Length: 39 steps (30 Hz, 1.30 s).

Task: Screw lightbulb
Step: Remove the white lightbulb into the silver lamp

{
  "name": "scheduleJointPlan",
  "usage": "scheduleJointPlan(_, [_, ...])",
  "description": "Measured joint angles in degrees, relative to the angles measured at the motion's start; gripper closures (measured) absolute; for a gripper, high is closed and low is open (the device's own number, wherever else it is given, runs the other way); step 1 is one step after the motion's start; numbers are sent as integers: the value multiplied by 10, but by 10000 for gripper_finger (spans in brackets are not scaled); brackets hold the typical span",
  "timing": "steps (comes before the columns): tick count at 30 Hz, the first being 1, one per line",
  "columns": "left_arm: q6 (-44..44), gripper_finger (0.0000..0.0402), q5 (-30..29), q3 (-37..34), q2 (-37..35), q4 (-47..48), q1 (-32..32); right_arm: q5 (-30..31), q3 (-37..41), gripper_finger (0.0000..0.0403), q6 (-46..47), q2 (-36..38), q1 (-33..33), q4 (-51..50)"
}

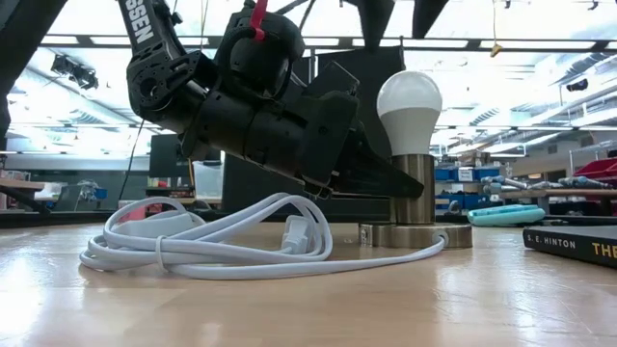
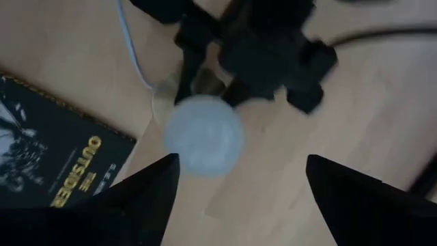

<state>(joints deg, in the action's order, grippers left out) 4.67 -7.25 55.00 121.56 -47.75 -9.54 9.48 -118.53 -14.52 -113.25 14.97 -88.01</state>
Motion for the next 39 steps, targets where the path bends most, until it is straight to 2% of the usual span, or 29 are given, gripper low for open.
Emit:
scheduleJointPlan(5, [1, 224, -1, 0, 0, 1, 0, 10, -14, 82, 70, 14, 7, -18])
scheduleJointPlan(11, [1, 224, -2, 1, 0, 6, 0, 14, -11, 85, 100, 32, 38, -17])
scheduleJointPlan(15, [1, 224, -1, 1, 0, 6, 0, 38, 4, 86, 178, 33, 56, -20])
scheduleJointPlan(18, [1, 224, -2, 0, 0, 7, 0, 72, 35, 86, 278, 33, 72, -20])
scheduleJointPlan(23, [17, 224, -2, 0, -1, 15, 0, 119, 97, 86, 511, 32, 94, -21])
scheduleJointPlan(28, [24, 224, -2, 0, -1, 17, 0, 149, 132, 86, 652, 32, 115, -7])
scheduleJointPlan(33, [29, 224, -4, 0, -1, 17, 0, 119, 179, 86, 682, 32, 124, 54])
scheduleJointPlan(39, [31, 224, -4, 0, -1, 17, 0, 123, 222, 86, 677, 32, 109, 110])
